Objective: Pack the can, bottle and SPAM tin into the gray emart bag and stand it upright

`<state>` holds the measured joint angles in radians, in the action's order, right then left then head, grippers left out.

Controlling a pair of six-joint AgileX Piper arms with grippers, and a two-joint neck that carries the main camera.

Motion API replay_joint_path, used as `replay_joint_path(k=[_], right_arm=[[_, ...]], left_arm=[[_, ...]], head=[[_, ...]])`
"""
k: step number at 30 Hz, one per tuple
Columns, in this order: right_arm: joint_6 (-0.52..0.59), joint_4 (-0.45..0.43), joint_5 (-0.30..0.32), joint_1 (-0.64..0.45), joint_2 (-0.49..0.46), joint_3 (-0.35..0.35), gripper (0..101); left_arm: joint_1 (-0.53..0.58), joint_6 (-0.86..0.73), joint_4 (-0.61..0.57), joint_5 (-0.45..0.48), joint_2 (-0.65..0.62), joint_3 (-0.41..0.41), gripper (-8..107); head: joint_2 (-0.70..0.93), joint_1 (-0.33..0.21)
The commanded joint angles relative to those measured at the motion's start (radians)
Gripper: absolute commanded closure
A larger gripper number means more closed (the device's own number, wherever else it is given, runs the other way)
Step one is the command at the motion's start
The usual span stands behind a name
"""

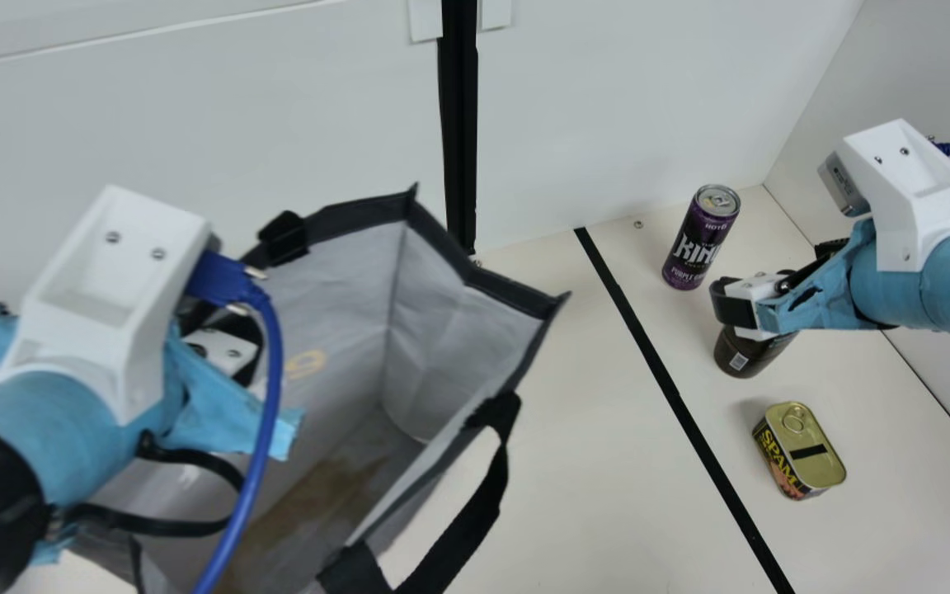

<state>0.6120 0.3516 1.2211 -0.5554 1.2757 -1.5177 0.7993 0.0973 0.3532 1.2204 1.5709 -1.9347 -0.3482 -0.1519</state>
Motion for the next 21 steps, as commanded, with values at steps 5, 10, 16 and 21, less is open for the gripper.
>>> replay_joint_path(k=[5, 10, 16, 21], right_arm=[[0.0, 0.0, 0.0, 0.0, 0.0, 0.0, 6], [0.0, 0.0, 0.0, 0.0, 0.0, 0.0, 6], [0.0, 0.0, 0.0, 0.0, 0.0, 0.0, 6], [0.0, -0.001, 0.0, 0.0, 0.0, 0.0, 6]], left_arm=[[-0.038, 0.065, 0.1, 0.0, -0.044, 0.036, 107], [-0.061, 0.118, 0.195, 0.0, -0.079, 0.063, 107], [-0.051, 0.173, 0.349, 0.0, -0.11, 0.1, 107], [-0.023, 0.222, 0.452, 0.0, -0.125, 0.15, 107]], head=[[-0.001, -0.023], [-0.001, -0.023], [-0.001, -0.023], [-0.001, -0.023]])
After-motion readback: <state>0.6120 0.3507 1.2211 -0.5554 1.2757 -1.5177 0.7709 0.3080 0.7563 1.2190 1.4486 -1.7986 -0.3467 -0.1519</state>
